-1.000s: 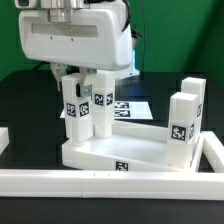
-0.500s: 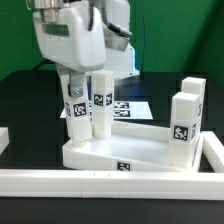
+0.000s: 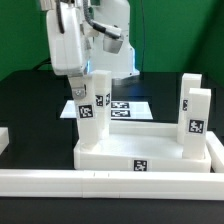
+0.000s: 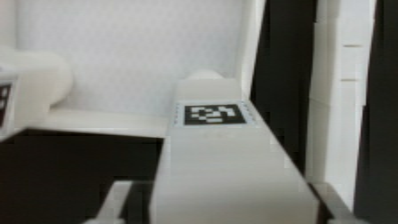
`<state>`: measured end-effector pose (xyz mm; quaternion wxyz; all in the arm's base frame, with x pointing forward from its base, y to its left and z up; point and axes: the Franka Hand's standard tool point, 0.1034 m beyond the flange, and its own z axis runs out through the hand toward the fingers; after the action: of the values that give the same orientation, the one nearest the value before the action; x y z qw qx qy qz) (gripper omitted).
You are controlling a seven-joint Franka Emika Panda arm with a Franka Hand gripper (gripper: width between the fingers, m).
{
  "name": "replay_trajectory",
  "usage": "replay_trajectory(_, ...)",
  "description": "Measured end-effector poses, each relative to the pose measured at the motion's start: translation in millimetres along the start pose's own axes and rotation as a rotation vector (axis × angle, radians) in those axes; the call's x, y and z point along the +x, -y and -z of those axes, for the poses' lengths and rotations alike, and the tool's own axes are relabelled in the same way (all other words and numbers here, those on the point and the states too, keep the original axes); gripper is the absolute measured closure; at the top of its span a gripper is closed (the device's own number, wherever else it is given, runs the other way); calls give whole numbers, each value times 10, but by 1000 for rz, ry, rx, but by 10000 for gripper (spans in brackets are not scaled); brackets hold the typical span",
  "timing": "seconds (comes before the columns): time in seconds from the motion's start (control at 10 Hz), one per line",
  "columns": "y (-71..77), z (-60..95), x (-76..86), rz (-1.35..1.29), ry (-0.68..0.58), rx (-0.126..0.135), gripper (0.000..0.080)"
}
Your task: Assemble desk
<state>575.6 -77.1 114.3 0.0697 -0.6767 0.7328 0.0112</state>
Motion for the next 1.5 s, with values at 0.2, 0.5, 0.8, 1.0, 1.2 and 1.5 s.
replay_trajectory(0.2, 6, -4, -27, -62, 7, 3, 509)
replay_trajectory(0.5, 5, -5, -26, 55, 7, 2, 179)
replay_trajectory(0.8, 14, 0, -40, 306, 8, 3, 151)
replay_trajectory(1.0, 18, 1, -46, 521, 5, 4, 150)
replay_trajectory(1.2, 13, -4, -37, 701, 3, 5, 150)
replay_trajectory(1.5, 10, -10, -54, 980, 3, 5, 150)
